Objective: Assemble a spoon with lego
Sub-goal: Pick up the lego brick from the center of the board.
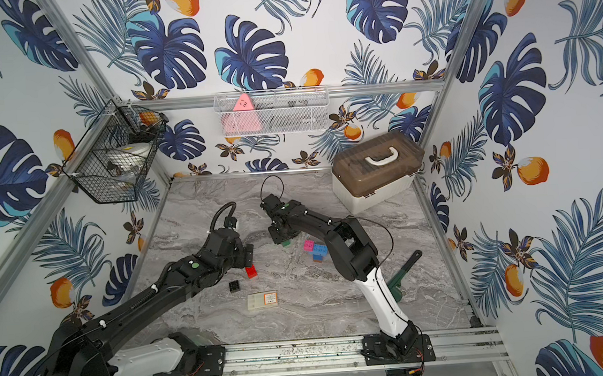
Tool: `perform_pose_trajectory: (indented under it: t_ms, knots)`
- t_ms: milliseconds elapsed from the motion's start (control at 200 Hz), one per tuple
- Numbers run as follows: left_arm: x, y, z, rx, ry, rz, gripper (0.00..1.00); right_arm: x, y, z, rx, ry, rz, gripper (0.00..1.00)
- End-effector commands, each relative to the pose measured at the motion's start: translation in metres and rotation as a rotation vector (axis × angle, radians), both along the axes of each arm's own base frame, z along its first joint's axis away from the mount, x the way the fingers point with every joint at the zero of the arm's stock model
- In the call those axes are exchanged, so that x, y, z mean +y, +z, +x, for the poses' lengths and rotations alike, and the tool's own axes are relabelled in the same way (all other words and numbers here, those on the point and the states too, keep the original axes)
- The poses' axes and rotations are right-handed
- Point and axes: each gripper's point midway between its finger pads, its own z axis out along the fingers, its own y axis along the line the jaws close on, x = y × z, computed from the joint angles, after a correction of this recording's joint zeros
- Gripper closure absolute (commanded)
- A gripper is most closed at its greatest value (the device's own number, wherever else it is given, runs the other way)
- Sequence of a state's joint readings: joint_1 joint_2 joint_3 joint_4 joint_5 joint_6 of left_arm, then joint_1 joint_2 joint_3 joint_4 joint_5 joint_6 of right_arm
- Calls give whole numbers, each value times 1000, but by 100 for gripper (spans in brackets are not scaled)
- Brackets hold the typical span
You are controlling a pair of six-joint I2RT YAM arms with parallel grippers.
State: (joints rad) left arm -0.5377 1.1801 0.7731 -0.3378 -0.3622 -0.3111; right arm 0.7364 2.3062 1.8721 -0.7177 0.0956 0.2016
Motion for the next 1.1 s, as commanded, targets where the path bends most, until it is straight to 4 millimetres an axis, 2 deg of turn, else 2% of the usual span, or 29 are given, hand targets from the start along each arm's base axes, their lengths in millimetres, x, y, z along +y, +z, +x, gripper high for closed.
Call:
perform_pose_trajectory:
  t_ms: [0, 150, 275, 375, 500, 595, 700, 730, 750, 891, 976, 986, 1016, 1096]
  knots:
    - [-2, 3, 3, -9, -6, -2, 6, -1, 2, 2, -9, 2, -8, 63]
    - [-2, 2, 2, -4, -10, -1, 6, -2, 3, 2, -7, 10, -26, 65]
    - [-4, 2, 3, -3, -19, -6, 6, -2, 14, 3, -30, 24, -16, 68]
    - [-5, 2, 3, -1, -25, -8, 6, 0, 31, 4, -58, 48, -2, 68]
    - [-7, 5, 2, -4, -33, -16, 6, 0, 64, 2, -106, 121, 13, 69]
    - [-7, 7, 1, -9, -37, -24, 6, -8, 90, -1, -149, 192, -7, 69]
    - [-9, 9, 1, -11, -41, -35, 6, -27, 116, -8, -170, 258, -44, 70]
    - [-10, 9, 1, -10, -44, -38, 6, -35, 116, -10, -154, 274, -62, 70]
    - [-11, 9, 1, -10, -48, -42, 6, -41, 129, -12, -169, 281, -59, 70]
    - [-18, 10, 3, -5, -67, -67, 7, -90, 152, -22, -136, 281, -54, 70]
    - [-24, 9, 5, -2, -87, -85, 7, -108, 162, -38, -138, 334, -53, 71]
    - [-25, 9, 5, -3, -90, -88, 7, -117, 163, -34, -142, 317, -58, 71]
    - [-28, 10, 5, -5, -100, -100, 7, -127, 165, -37, -144, 325, -63, 72]
    - [-39, 12, 6, -7, -146, -142, 7, -141, 167, -49, -133, 360, -67, 73]
